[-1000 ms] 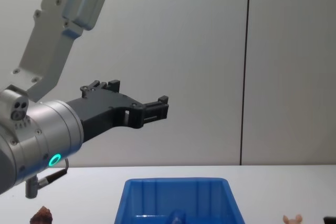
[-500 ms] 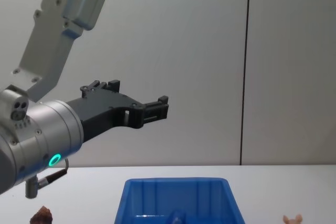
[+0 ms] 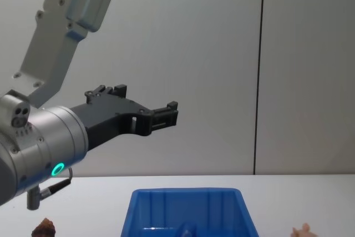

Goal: Pick up the two dolls from the table and place them into the box.

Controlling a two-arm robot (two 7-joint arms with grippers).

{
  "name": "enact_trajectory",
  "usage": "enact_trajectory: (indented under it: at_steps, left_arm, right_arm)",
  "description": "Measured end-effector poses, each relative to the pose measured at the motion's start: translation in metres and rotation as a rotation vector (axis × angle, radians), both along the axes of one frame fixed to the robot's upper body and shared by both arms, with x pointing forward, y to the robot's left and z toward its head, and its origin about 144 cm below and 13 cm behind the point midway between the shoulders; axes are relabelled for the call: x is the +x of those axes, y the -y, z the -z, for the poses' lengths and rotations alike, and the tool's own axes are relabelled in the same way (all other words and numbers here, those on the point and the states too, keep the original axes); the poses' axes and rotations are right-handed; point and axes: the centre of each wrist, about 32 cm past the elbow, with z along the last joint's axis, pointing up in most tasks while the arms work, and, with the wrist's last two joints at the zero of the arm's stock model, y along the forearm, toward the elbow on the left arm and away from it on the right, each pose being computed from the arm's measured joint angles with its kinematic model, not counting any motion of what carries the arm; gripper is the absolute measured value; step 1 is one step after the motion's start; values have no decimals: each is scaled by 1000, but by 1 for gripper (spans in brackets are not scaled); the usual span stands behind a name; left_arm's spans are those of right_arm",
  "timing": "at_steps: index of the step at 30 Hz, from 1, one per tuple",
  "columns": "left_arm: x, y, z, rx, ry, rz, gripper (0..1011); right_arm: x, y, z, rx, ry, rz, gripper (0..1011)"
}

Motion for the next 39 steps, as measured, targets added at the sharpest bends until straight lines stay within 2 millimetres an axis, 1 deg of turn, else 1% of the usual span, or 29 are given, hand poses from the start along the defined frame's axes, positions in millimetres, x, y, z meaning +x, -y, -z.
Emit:
enact_trajectory:
  at_steps: [12, 20, 28, 30, 36, 38, 39]
  left_arm:
    - [0, 0, 0, 0, 0, 0, 1001]
    - [0, 0, 0, 0, 0, 0, 1001]
    - [0, 0, 0, 0, 0, 0, 1001]
    - [0, 0, 0, 0, 0, 0, 1001]
    - [0, 0, 0, 0, 0, 0, 1001]
    - [0, 0, 0, 0, 0, 0, 1001]
    - [0, 0, 0, 0, 0, 0, 1001]
  right_arm:
    - [1, -5, -14, 35, 79, -18, 362]
    - [4, -15, -35, 85, 170, -84, 363]
    - [6, -33, -51, 123, 228, -179, 362]
    - [6, -43, -55, 126, 239, -219, 362]
    - [5, -60, -57, 117, 238, -283, 362]
    - [5, -65, -57, 114, 235, -297, 376]
    - [5, -68, -57, 108, 232, -307, 428]
